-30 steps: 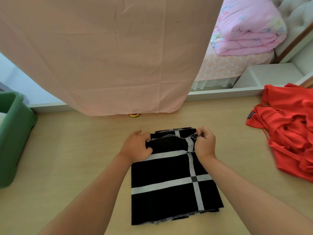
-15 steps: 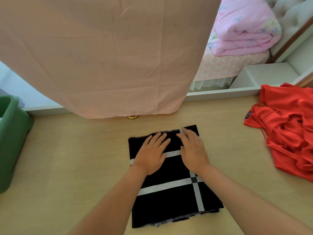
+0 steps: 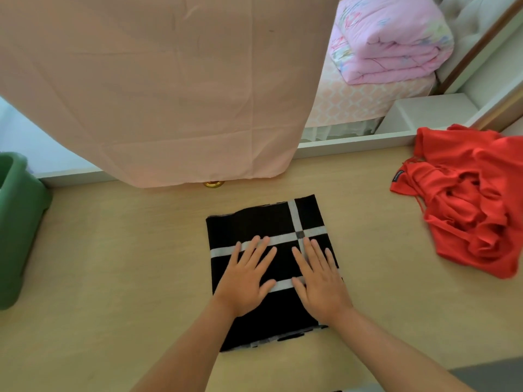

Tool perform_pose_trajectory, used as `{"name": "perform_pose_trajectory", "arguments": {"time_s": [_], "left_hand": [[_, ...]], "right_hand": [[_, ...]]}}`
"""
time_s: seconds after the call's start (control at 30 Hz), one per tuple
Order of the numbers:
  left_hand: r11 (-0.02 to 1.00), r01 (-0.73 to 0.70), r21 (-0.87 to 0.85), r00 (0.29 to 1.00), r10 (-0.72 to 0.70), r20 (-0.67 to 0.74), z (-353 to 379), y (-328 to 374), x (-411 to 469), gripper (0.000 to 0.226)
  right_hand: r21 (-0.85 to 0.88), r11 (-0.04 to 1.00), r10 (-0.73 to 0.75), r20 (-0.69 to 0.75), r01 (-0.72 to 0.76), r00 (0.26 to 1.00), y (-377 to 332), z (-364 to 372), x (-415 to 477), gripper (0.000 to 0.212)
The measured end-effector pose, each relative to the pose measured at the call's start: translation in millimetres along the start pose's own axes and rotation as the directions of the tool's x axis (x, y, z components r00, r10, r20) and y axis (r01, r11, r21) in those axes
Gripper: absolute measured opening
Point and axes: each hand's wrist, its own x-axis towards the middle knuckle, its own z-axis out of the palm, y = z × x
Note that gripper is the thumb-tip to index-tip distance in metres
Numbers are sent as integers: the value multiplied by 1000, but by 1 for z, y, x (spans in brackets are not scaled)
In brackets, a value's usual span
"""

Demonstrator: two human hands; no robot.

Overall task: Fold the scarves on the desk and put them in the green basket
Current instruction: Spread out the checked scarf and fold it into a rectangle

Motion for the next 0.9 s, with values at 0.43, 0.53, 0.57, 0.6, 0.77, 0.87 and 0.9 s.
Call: {"name": "perform_pose_trajectory", "arguments": {"time_s": [0.43, 0.53, 0.57, 0.6, 0.77, 0.87, 0.9], "left_hand": [[960, 271, 65, 947, -278, 163, -19, -4, -46, 72], [939, 313, 141, 915, -338, 220, -34, -10, -54, 67], [936, 309, 169, 913, -342, 224, -38, -12, -58, 65], [935, 297, 192, 914, -337, 227, -42, -14, -64, 63], [968, 181, 172, 944, -221, 246, -46, -11, -101, 61], [994, 85, 67, 964, -99, 247, -38, 2, -122, 63], [996, 59, 60, 972, -71, 225, -34, 4, -128, 63]], "right_hand": [[-43, 998, -54, 16, 55, 998, -46, -18, -43, 60], [-22, 999, 27, 116, -24, 993, -75, -17, -48, 58], [-46, 998, 43, 142, -37, 989, -76, -17, -46, 62], [-67, 998, 30, 171, -19, 985, -76, -19, -43, 64], [-244, 962, -42, 313, 123, 949, -56, -32, -17, 62], [-374, 923, 48, 342, 89, 939, -62, -45, -12, 72], [-377, 922, 49, 336, 87, 941, -67, -47, -16, 77]]}}
